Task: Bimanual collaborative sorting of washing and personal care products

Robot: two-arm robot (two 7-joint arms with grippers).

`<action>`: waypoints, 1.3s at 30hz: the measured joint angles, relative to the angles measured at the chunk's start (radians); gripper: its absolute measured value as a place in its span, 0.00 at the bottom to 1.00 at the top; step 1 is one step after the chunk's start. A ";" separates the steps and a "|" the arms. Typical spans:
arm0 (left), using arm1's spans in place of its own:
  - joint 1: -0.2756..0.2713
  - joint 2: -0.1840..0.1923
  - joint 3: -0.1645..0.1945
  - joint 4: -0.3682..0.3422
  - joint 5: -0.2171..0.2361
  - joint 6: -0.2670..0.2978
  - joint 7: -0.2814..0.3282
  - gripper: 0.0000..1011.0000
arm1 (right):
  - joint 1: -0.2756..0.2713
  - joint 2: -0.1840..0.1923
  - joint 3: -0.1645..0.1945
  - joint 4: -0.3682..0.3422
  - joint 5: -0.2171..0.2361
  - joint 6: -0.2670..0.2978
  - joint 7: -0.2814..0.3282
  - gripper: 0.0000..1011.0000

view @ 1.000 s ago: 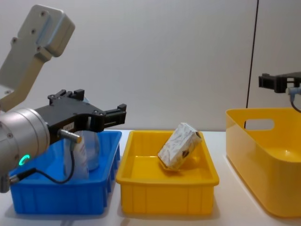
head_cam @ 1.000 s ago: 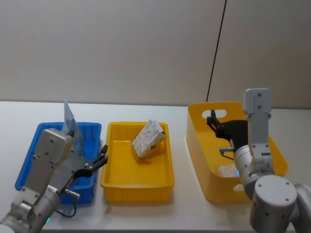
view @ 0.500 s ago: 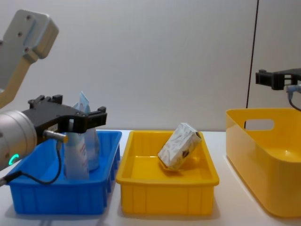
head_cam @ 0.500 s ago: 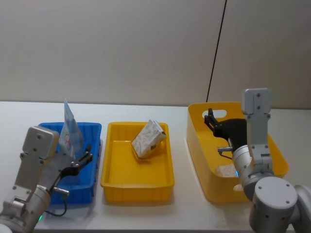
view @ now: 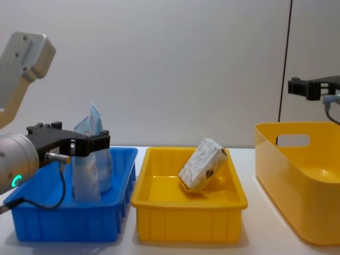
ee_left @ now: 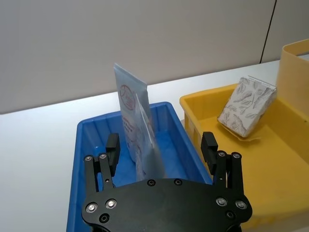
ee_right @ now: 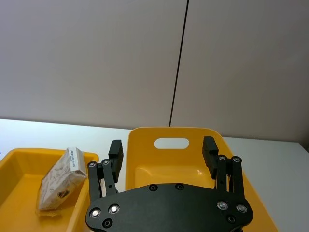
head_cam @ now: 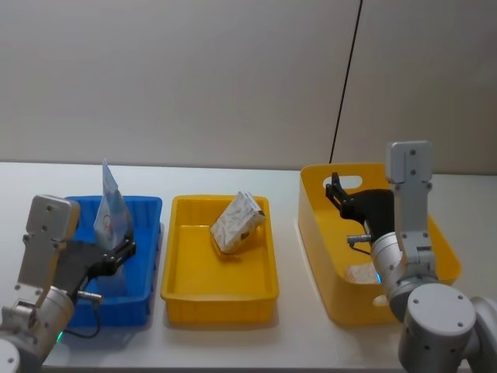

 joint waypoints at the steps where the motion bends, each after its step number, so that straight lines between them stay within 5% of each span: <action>1: -0.012 -0.006 -0.002 0.019 -0.004 -0.001 -0.006 0.99 | 0.000 0.000 0.000 0.000 0.000 0.000 0.000 0.99; 26: -0.159 -0.078 -0.005 0.309 -0.002 -0.036 -0.062 0.99 | -0.001 0.000 -0.001 -0.001 0.000 -0.002 0.001 0.99; 39: -0.184 -0.094 -0.008 0.366 0.013 -0.044 -0.068 0.66 | -0.001 0.000 -0.001 -0.001 0.000 -0.002 0.001 0.99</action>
